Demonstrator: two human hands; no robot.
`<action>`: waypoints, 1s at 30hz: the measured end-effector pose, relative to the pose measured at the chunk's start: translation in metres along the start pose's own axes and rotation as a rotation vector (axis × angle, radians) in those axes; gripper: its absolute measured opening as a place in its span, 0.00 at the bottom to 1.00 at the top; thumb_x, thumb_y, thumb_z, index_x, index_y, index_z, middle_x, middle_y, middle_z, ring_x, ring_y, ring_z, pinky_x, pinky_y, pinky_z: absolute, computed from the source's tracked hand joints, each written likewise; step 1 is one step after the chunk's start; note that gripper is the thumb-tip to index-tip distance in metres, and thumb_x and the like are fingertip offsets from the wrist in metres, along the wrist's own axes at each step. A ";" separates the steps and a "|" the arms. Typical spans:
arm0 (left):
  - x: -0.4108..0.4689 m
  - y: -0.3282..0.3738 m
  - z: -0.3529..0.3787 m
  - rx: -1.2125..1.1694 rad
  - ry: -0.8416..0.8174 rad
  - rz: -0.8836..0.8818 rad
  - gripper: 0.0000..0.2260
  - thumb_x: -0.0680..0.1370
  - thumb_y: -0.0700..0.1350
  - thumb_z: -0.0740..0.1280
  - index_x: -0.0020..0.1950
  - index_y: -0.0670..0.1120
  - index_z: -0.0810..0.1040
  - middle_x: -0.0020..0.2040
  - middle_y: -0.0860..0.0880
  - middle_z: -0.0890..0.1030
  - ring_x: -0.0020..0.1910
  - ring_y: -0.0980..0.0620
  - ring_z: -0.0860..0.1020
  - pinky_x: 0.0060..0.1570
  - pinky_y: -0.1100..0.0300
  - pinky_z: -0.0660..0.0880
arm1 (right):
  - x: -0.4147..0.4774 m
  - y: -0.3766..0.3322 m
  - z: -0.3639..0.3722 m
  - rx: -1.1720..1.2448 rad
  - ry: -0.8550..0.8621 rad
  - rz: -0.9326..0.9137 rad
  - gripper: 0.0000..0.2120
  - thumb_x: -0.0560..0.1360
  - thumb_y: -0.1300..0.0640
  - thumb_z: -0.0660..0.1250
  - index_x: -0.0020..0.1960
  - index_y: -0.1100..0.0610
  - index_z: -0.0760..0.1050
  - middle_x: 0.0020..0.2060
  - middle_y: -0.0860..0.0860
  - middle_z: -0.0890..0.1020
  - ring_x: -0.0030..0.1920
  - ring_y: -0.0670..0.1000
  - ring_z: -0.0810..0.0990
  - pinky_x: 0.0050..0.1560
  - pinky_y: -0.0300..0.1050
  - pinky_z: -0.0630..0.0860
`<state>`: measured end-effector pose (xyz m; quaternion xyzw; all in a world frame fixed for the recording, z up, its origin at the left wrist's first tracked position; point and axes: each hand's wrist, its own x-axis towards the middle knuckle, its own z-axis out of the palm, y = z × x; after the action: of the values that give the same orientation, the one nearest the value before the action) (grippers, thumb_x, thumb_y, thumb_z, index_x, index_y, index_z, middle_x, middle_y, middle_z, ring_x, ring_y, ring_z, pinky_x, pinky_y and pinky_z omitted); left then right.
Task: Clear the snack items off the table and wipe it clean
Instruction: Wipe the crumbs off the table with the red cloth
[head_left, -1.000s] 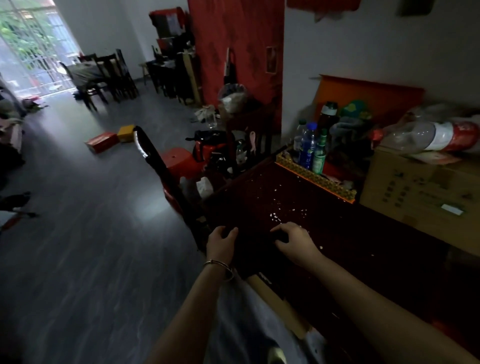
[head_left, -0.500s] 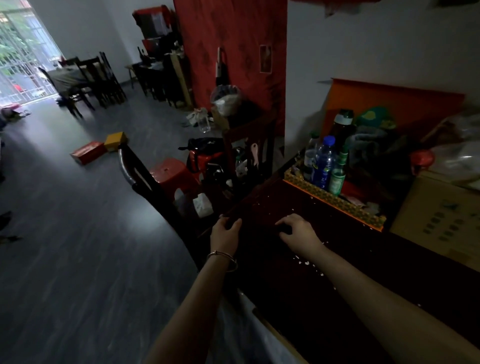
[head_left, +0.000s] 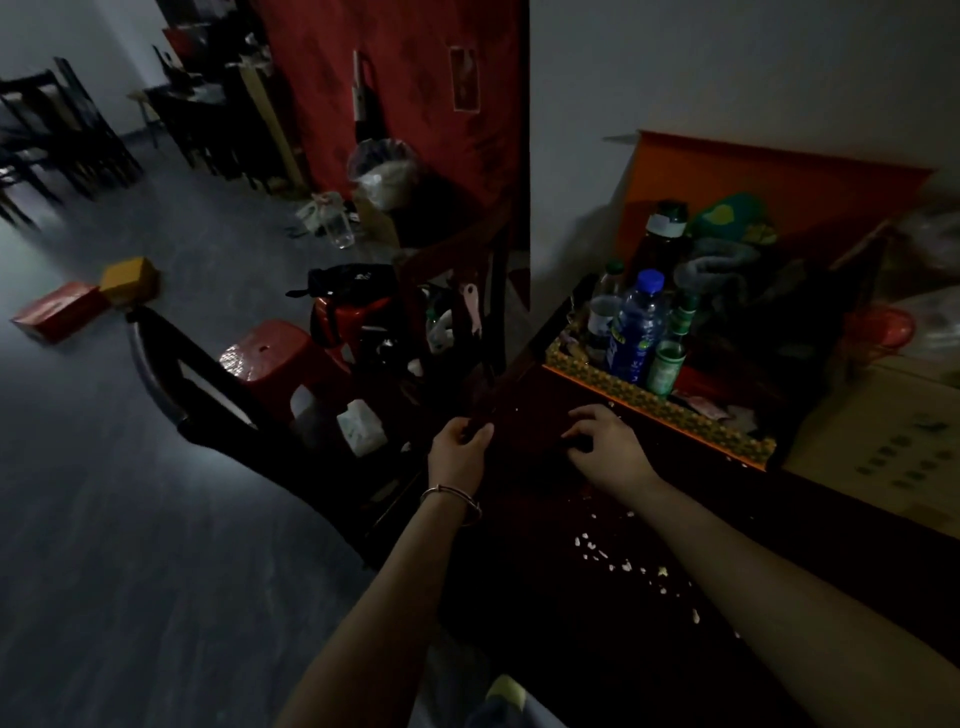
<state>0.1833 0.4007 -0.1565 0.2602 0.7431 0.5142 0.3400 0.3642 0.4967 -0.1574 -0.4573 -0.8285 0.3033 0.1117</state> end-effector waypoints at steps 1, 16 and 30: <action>0.010 0.003 0.000 0.006 -0.018 0.000 0.02 0.75 0.46 0.69 0.42 0.51 0.78 0.42 0.48 0.82 0.44 0.48 0.82 0.48 0.51 0.78 | 0.008 -0.002 -0.001 -0.015 -0.003 0.015 0.07 0.73 0.58 0.67 0.49 0.51 0.80 0.65 0.46 0.70 0.65 0.48 0.69 0.66 0.55 0.67; 0.160 0.031 0.039 0.213 -0.103 0.082 0.22 0.68 0.60 0.69 0.51 0.44 0.80 0.50 0.47 0.81 0.49 0.50 0.80 0.53 0.51 0.78 | 0.140 0.003 -0.036 -0.038 0.219 0.035 0.13 0.73 0.66 0.64 0.56 0.59 0.77 0.56 0.55 0.79 0.57 0.55 0.77 0.56 0.45 0.73; 0.227 -0.048 0.087 0.562 -0.087 -0.005 0.16 0.69 0.54 0.69 0.50 0.45 0.80 0.52 0.47 0.79 0.53 0.47 0.78 0.55 0.49 0.76 | 0.210 0.067 0.063 -0.090 0.081 0.186 0.13 0.75 0.61 0.62 0.59 0.56 0.74 0.60 0.53 0.74 0.63 0.54 0.71 0.61 0.47 0.71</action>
<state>0.1048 0.6031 -0.2771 0.3641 0.8419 0.2758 0.2873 0.2646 0.6715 -0.2673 -0.5486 -0.7902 0.2561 0.0957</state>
